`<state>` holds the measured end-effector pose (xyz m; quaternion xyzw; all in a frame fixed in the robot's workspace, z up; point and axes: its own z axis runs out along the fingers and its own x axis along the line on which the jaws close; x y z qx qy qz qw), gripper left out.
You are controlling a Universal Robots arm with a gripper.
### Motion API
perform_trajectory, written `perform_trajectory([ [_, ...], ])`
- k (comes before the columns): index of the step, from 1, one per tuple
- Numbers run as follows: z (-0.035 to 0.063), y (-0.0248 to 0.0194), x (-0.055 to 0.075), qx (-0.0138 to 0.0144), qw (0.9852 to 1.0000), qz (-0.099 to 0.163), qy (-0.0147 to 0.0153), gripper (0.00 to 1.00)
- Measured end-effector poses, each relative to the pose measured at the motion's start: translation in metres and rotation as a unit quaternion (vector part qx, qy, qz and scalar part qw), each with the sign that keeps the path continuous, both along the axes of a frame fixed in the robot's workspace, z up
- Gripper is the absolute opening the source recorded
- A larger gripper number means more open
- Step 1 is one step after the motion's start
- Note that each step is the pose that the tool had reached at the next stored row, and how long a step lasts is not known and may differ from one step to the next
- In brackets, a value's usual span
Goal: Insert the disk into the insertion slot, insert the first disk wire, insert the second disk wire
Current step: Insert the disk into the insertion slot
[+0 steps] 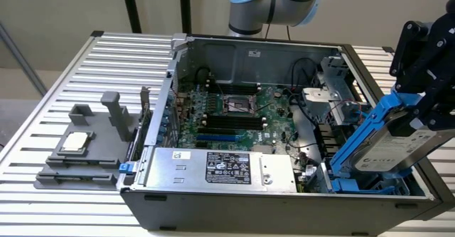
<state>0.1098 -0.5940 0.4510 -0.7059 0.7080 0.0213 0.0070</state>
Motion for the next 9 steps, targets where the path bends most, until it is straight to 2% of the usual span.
perform_trajectory([
  [6, -0.0016, 0.0038, -0.0001, 0.0001, 1.0000, 0.009, 0.0000, 0.32],
  [9, -0.0019, 0.0042, -0.0001, 0.0002, 0.9999, 0.010, 0.0000, 0.32],
])
